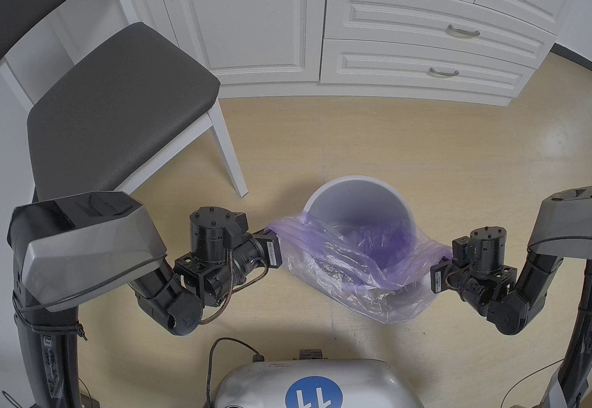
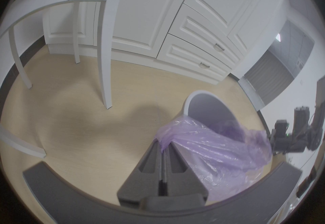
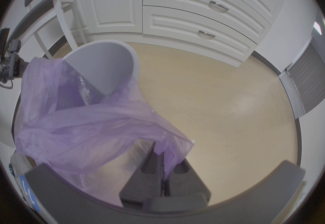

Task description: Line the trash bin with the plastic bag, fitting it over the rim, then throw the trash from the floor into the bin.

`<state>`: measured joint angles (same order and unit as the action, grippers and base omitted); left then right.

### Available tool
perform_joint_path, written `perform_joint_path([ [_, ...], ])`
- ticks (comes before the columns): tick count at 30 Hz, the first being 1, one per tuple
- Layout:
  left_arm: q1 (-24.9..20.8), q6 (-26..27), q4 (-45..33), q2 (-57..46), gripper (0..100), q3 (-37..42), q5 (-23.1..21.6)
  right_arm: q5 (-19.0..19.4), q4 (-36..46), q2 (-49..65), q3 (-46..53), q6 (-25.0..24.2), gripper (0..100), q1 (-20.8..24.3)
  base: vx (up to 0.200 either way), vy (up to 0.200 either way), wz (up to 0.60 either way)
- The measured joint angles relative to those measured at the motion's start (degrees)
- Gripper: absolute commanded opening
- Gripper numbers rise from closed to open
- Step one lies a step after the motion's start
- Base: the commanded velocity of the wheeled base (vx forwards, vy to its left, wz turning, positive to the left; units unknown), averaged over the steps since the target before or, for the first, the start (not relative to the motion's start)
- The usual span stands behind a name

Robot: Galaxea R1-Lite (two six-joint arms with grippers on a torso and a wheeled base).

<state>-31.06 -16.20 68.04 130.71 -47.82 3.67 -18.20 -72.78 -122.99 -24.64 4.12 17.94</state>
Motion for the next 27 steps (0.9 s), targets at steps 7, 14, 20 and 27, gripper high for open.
perform_joint_path([
  [7, 0.0, -1.1, -1.7, 0.4, 0, -1.5, 0.1, 0.9, 0.2, -0.4, 0.4, 0.1, 0, -0.5, 0.0, 0.0, 0.0],
  [14, 0.1, -1.1, -3.0, 0.2, 0, -1.4, 0.0, 1.5, 0.0, -0.5, 1.1, 0.1, 0, -0.2, 0.0, 0.0, 0.0],
  [20, -0.2, -0.9, -2.5, 0.2, 0, -0.9, 0.0, 1.5, 0.0, -0.9, 1.4, 0.1, 100, 0.0, 0.0, 0.0, 0.0],
  [27, -0.5, -0.7, -2.5, 0.0, 0, -0.6, 0.1, 1.5, -0.1, -0.9, 1.6, 0.1, 100, 0.0, 0.0, 0.0, 0.0],
])
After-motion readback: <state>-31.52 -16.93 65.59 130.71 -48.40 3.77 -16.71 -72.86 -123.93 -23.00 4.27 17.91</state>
